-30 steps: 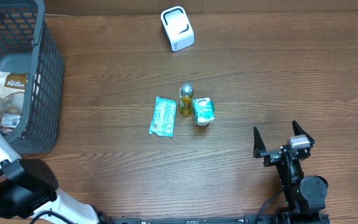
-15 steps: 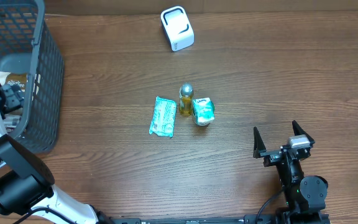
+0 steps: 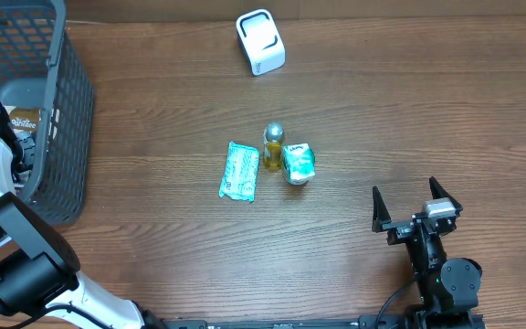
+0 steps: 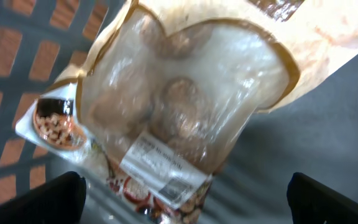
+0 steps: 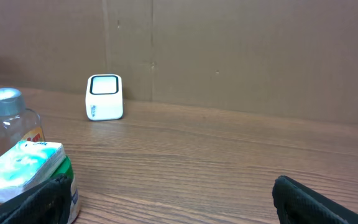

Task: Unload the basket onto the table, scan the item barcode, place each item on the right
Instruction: 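Reach into the basket and grasp the clear bag of snacks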

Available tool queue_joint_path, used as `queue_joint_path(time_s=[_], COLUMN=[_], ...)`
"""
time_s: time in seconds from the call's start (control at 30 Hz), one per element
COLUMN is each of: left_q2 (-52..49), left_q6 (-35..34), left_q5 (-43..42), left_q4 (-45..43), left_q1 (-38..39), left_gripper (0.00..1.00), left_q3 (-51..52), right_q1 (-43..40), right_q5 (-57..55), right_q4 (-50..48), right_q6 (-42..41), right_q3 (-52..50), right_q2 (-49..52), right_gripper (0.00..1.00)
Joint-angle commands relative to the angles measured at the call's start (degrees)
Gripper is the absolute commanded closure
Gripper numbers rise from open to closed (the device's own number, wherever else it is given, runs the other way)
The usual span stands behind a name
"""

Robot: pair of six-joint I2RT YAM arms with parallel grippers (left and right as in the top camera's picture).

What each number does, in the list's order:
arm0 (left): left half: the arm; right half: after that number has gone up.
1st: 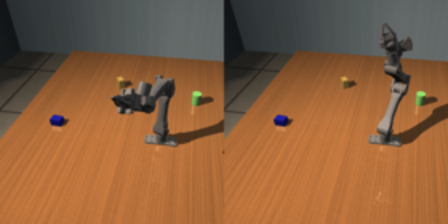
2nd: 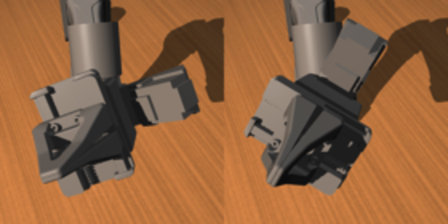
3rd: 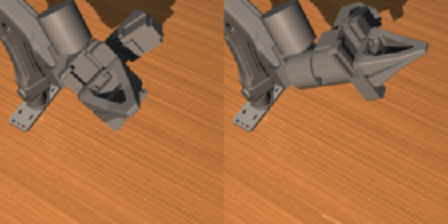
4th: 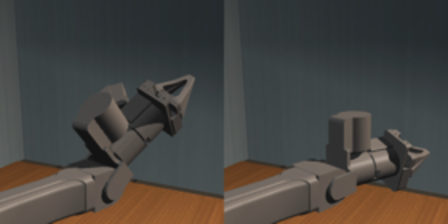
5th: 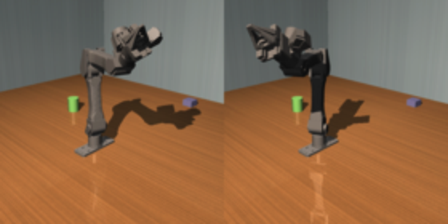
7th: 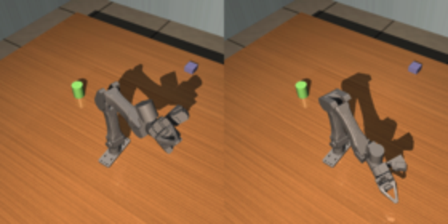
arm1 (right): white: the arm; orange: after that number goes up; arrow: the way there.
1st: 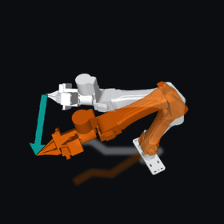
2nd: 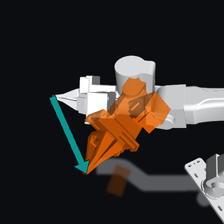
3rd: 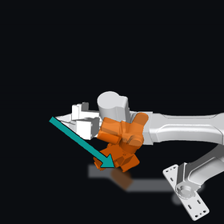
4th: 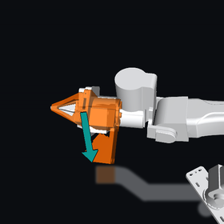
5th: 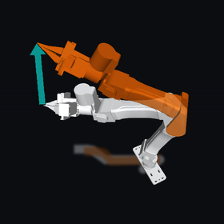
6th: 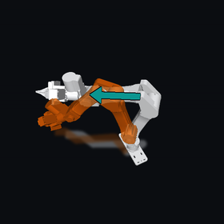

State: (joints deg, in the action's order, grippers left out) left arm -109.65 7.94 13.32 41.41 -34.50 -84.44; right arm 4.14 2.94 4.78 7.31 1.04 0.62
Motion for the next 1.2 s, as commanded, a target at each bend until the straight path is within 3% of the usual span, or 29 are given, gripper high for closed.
queue_joint_path(time_s=[0.0, 0.5, 0.9, 1.1, 1.17], left_q2=[0.2, 0.2, -5.1, -6.4, -6.4], left_q6=[2.9, 3.7, 4.3, 4.0, 4.0], left_q5=[-1.6, -2.9, -4.6, -4.6, -4.6], left_q4=[-1.5, -10.1, -11.3, -11.3, -11.3], left_q1=[0.2, -2.3, -3.0, -3.0, -3.0], left_gripper=[0.00, 0.00, 0.01, 0.45, 0.54], left_q3=[1.4, 7.6, 7.9, 7.9, 7.9], right_q1=[-0.2, -0.2, -0.2, -0.2, -0.2], right_q5=[-0.3, -0.3, -0.3, -0.3, -0.3], right_q4=[-0.1, -0.1, -0.1, -0.1, -0.1], right_q6=[0.1, 0.0, 0.1, 0.1, 0.0], right_q3=[-0.6, -0.6, -0.6, -0.6, -0.6], right_q2=[-0.5, -0.5, -0.5, -0.5, -0.5], right_gripper=[0.00, 0.00, 0.00, 0.00, 0.00])
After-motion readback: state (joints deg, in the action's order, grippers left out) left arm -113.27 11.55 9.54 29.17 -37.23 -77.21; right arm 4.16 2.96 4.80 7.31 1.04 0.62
